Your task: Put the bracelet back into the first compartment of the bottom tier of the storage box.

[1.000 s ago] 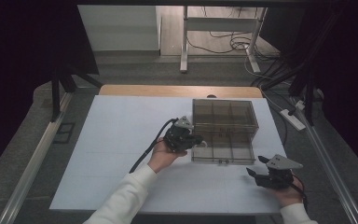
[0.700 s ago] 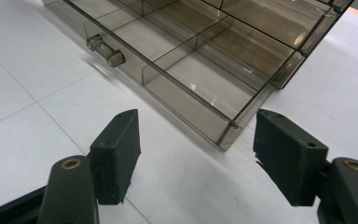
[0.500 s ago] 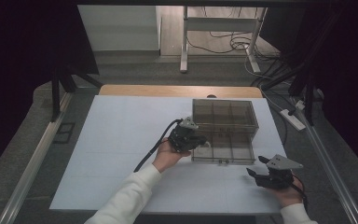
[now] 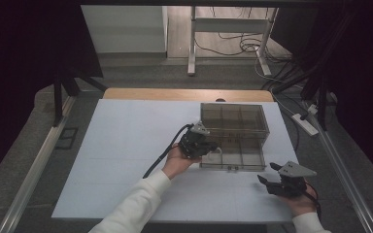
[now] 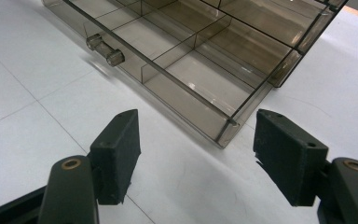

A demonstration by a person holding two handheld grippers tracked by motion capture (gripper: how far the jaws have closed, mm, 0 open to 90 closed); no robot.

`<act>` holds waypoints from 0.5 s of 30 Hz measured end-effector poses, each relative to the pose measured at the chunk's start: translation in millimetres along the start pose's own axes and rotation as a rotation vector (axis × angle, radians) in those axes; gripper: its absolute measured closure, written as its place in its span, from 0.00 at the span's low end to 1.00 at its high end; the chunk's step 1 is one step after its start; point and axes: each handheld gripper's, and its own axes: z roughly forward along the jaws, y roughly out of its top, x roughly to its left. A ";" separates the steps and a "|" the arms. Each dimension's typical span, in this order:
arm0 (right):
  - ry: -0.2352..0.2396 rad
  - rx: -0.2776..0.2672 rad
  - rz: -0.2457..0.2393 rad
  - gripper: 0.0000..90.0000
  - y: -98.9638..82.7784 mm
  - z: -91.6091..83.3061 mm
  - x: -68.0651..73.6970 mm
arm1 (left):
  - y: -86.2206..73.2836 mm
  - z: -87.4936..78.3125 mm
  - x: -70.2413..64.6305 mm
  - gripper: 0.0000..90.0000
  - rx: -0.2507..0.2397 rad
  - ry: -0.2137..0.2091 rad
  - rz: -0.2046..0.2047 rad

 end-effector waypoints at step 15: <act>0.001 0.001 -0.001 0.35 -0.3 0.0 0.1 | -4.6 11.5 2.5 0.73 0.010 0.039 -0.008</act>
